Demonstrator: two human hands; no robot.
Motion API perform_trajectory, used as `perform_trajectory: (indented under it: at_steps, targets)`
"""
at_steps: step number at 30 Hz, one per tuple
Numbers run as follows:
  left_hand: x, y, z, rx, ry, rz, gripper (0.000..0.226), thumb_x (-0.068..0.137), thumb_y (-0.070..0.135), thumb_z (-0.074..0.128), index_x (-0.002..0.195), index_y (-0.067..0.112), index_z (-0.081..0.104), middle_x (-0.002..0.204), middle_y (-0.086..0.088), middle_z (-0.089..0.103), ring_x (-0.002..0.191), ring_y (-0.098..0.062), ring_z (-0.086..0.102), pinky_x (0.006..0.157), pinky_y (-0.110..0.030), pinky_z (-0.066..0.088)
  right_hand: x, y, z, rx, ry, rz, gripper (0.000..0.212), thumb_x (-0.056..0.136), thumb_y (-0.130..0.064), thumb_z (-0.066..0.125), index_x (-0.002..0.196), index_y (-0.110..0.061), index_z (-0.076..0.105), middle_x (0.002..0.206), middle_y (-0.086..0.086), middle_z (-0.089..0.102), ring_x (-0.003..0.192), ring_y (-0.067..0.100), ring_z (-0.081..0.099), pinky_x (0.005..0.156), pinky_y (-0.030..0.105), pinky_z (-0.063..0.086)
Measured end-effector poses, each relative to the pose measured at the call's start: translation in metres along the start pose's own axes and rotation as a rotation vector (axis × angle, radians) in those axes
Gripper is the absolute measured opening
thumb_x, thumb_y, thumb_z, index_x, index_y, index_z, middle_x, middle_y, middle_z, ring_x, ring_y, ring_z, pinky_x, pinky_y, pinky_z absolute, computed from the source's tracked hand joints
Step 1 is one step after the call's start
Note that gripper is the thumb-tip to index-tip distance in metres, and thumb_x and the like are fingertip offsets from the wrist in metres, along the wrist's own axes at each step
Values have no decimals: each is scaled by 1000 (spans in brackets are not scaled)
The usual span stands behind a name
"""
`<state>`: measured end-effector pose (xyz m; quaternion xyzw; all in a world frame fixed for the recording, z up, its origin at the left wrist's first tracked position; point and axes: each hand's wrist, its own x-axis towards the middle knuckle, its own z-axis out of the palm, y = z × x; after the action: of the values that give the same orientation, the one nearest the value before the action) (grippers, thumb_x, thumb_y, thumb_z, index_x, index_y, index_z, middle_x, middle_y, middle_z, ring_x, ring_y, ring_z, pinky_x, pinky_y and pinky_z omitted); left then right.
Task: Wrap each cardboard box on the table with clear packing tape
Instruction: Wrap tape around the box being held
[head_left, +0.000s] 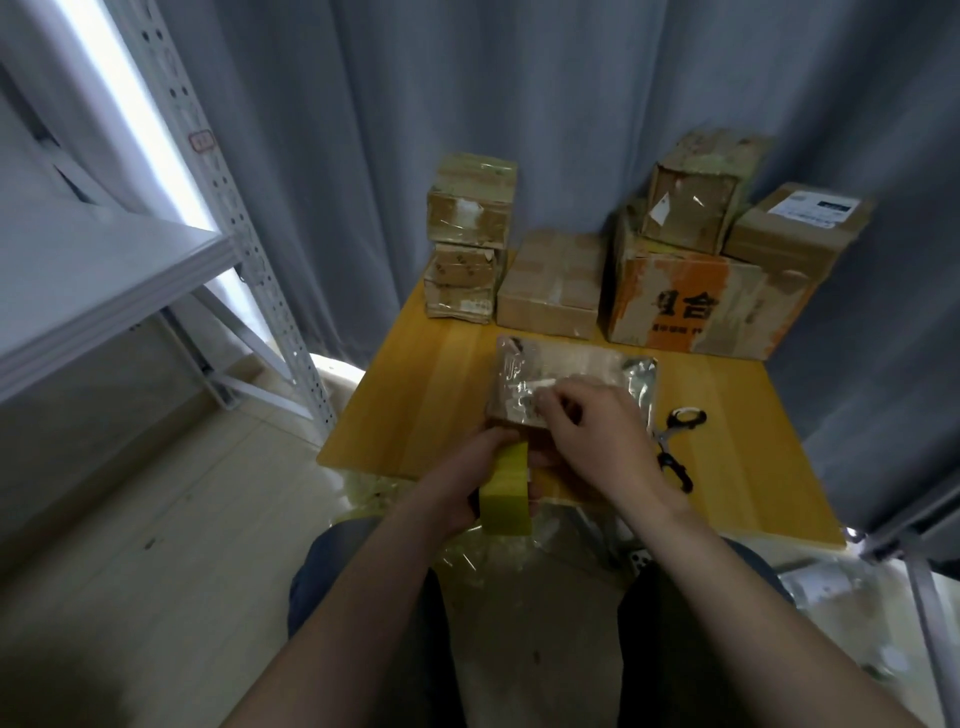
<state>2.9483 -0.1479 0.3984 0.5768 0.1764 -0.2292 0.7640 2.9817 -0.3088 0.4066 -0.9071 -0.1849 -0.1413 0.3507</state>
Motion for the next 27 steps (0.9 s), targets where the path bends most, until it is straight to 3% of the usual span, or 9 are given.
perform_trajectory:
  at_steps: [3, 6, 9, 12, 15, 17, 22, 25, 27]
  targets:
    - [-1, -6, -3, -33, -29, 7, 30, 107, 22, 48, 136, 16, 49, 108, -23, 74, 57, -29, 65, 60, -40, 57, 16, -1, -3, 26, 9, -52, 18, 103, -31, 60, 96, -21, 73, 89, -10, 65, 84, 11, 59, 74, 31, 47]
    - [-3, -4, -5, -76, -28, 70, 28, 106, 24, 50, 132, 14, 54, 101, -20, 75, 57, -26, 65, 57, -37, 58, 11, -2, -7, 139, 35, 3, 40, 104, -37, 57, 75, -12, 68, 67, 0, 63, 64, 17, 57, 60, 36, 42]
    - [1, -5, -4, -79, 15, 95, 34, 104, 32, 55, 134, 17, 54, 107, -20, 73, 69, -32, 70, 66, -44, 60, 2, -2, -4, 142, -215, 260, 69, 101, -63, 46, 72, -7, 72, 63, 7, 67, 57, 25, 60, 58, 36, 45]
    - [11, -12, -2, 66, 151, 122, 32, 94, 43, 60, 124, 31, 63, 117, -12, 73, 93, -34, 74, 85, -54, 60, -6, 1, 4, 321, -352, 380, 75, 93, -73, 51, 77, -3, 69, 66, 9, 64, 58, 20, 54, 62, 35, 41]
    - [14, -12, 4, 102, 191, 131, 25, 92, 36, 55, 115, 29, 63, 120, -10, 69, 103, -34, 69, 93, -57, 56, -9, 1, 7, 266, -367, 397, 62, 91, -71, 57, 65, -14, 60, 53, -5, 55, 52, 9, 51, 61, 33, 38]
    - [13, -10, 5, 85, 172, 127, 22, 90, 32, 56, 111, 30, 62, 121, -12, 67, 106, -36, 68, 97, -63, 53, -9, -3, 8, 214, -429, 438, 57, 94, -70, 55, 72, -18, 67, 54, -9, 63, 51, 4, 57, 60, 29, 41]
    - [0, -4, 1, 70, 49, 61, 21, 102, 37, 52, 114, 27, 66, 110, -11, 76, 97, -28, 72, 89, -45, 55, -11, -7, 14, 587, -339, 551, 39, 95, -36, 74, 63, -14, 67, 53, -4, 63, 48, 7, 61, 49, 20, 44]
    - [-4, 2, -9, 178, 48, 73, 22, 103, 40, 53, 115, 24, 64, 105, -11, 76, 95, -27, 72, 75, -38, 59, -13, -10, 17, 726, -244, 599, 16, 90, -27, 78, 86, -13, 79, 80, 5, 78, 77, 23, 76, 68, 34, 60]
    - [-9, 8, -20, 234, 21, 25, 34, 104, 40, 52, 123, 15, 64, 97, -12, 78, 90, -28, 75, 77, -39, 61, -14, -12, 17, 776, -196, 633, 12, 90, -26, 78, 95, -15, 79, 91, 6, 80, 89, 27, 76, 82, 45, 62]
